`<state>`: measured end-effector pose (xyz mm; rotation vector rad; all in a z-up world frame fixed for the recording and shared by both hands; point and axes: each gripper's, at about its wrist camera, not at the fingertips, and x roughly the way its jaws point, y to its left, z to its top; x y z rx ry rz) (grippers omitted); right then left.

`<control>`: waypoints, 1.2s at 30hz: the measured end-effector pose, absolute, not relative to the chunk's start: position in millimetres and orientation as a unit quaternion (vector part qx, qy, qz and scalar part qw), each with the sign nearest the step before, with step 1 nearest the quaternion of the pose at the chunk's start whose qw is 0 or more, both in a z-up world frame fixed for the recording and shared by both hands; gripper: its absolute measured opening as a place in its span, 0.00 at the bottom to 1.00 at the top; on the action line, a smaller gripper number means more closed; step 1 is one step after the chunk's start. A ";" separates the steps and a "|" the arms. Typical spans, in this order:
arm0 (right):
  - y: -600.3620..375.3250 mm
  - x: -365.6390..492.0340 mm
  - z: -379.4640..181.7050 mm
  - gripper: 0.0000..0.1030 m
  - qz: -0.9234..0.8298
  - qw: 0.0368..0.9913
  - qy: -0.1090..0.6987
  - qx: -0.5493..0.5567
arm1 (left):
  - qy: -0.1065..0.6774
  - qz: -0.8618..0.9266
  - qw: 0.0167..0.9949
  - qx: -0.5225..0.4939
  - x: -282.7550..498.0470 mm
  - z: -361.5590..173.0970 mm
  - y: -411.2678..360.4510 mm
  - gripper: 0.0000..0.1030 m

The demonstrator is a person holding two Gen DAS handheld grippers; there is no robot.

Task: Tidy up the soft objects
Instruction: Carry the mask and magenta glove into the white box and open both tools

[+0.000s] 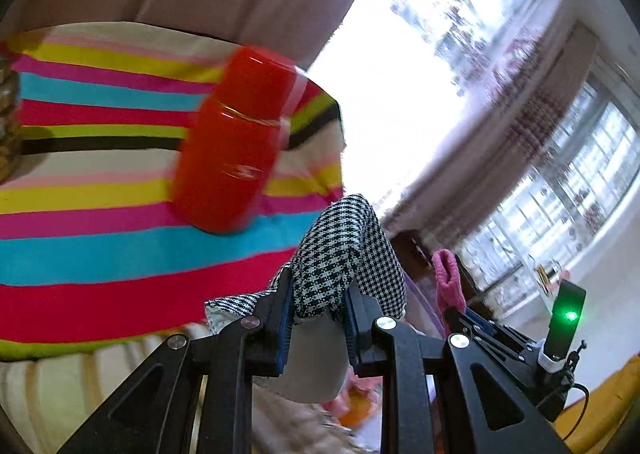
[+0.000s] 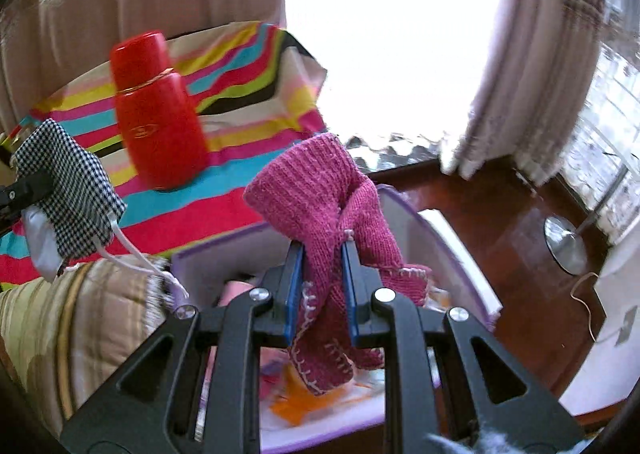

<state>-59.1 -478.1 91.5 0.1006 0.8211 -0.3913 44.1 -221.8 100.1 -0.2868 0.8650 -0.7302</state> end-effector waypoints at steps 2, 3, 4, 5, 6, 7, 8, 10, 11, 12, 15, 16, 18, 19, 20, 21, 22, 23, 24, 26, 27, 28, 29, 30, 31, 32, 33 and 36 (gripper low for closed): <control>-488.7 -67.2 89.8 0.22 -0.200 0.893 0.399 0.050 | 0.414 -0.359 0.827 -0.127 37.2 98.8 -241.2 0.22; -493.9 -71.3 89.0 0.22 -0.206 0.892 0.400 0.052 | 0.417 -0.365 0.823 -0.125 35.0 98.4 -249.4 0.22; -499.2 -74.5 88.2 0.23 -0.212 0.890 0.400 0.055 | 0.420 -0.372 0.818 -0.123 32.9 97.7 -257.5 0.22; -502.9 -77.1 87.4 0.23 -0.217 0.888 0.401 0.058 | 0.422 -0.379 0.815 -0.120 31.8 97.7 -266.0 0.22; -508.0 -79.6 86.3 0.23 -0.224 0.886 0.401 0.059 | 0.424 -0.384 0.812 -0.117 30.3 96.9 -274.2 0.24; -511.3 -82.0 86.3 0.23 -0.228 0.885 0.401 0.060 | 0.427 -0.389 0.808 -0.115 28.8 95.5 -283.8 0.25; -514.0 -83.3 86.5 0.23 -0.231 0.885 0.400 0.062 | 0.429 -0.393 0.805 -0.113 27.2 93.8 -290.1 0.29; -517.6 -85.0 87.4 0.23 -0.240 0.882 0.400 0.062 | 0.442 -0.402 0.795 -0.105 27.4 88.3 -309.6 0.40; -519.4 -85.2 87.3 0.25 -0.244 0.880 0.402 0.061 | 0.448 -0.404 0.791 -0.103 27.6 85.8 -313.4 0.48; -519.8 -86.7 87.3 0.33 -0.245 0.879 0.403 0.062 | 0.454 -0.404 0.788 -0.099 27.9 81.9 -319.4 0.54; -518.7 -89.2 86.7 0.63 -0.245 0.880 0.402 0.060 | 0.469 -0.399 0.783 -0.090 25.9 73.1 -322.7 0.56; -516.5 -90.7 86.6 0.65 -0.244 0.881 0.401 0.056 | 0.477 -0.396 0.779 -0.090 25.4 69.1 -320.8 0.56; -511.3 -92.9 85.1 0.66 -0.238 0.881 0.405 0.049 | 0.496 -0.387 0.772 -0.090 21.8 61.6 -311.0 0.57; -509.1 -92.1 83.5 0.66 -0.236 0.881 0.408 0.047 | 0.507 -0.385 0.766 -0.093 17.3 57.5 -304.7 0.57; -505.5 -93.8 82.2 0.66 -0.234 0.880 0.411 0.043 | 0.515 -0.386 0.759 -0.096 11.4 54.5 -298.4 0.57; -504.5 -95.3 81.2 0.66 -0.233 0.880 0.413 0.042 | 0.520 -0.387 0.755 -0.097 7.1 52.9 -294.0 0.59; -502.0 -97.6 79.3 0.67 -0.233 0.878 0.416 0.042 | 0.526 -0.387 0.751 -0.099 0.8 50.4 -289.3 0.60; -500.3 -99.8 77.9 0.67 -0.233 0.877 0.418 0.043 | 0.530 -0.385 0.749 -0.099 -4.8 48.1 -284.7 0.62; -497.7 -103.1 75.5 0.67 -0.233 0.875 0.423 0.045 | 0.532 -0.382 0.749 -0.097 -10.8 46.1 -279.9 0.64; -493.3 -108.2 72.6 0.67 -0.232 0.873 0.428 0.042 | 0.536 -0.377 0.749 -0.095 -22.8 41.2 -274.4 0.65; -492.1 -109.8 71.5 0.67 -0.233 0.872 0.429 0.041 | 0.540 -0.371 0.749 -0.096 -25.4 38.9 -270.8 0.66; -490.7 -112.2 70.3 0.67 -0.235 0.870 0.431 0.040 | 0.542 -0.362 0.753 -0.095 -27.5 36.7 -266.3 0.66; -489.7 -114.4 69.4 0.67 -0.236 0.870 0.432 0.041 | 0.540 -0.356 0.758 -0.092 -28.9 35.0 -263.0 0.66; -489.0 -116.5 67.9 0.67 -0.232 0.869 0.434 0.045 | 0.539 -0.350 0.761 -0.089 -30.2 33.4 -262.1 0.66; -488.6 -118.0 66.7 0.67 -0.228 0.870 0.435 0.047 | 0.542 -0.351 0.759 -0.086 -30.4 30.6 -263.4 0.67; -488.1 -118.4 65.2 0.67 -0.225 0.869 0.439 0.049 | 0.547 -0.349 0.757 -0.080 -29.8 27.6 -266.1 0.68; -487.2 -118.5 64.7 0.67 -0.225 0.868 0.440 0.049 | 0.549 -0.346 0.757 -0.076 -30.0 27.0 -267.1 0.68; -485.0 -117.6 64.9 0.67 -0.223 0.868 0.441 0.044 | 0.553 -0.338 0.759 -0.065 -30.5 26.1 -270.2 0.72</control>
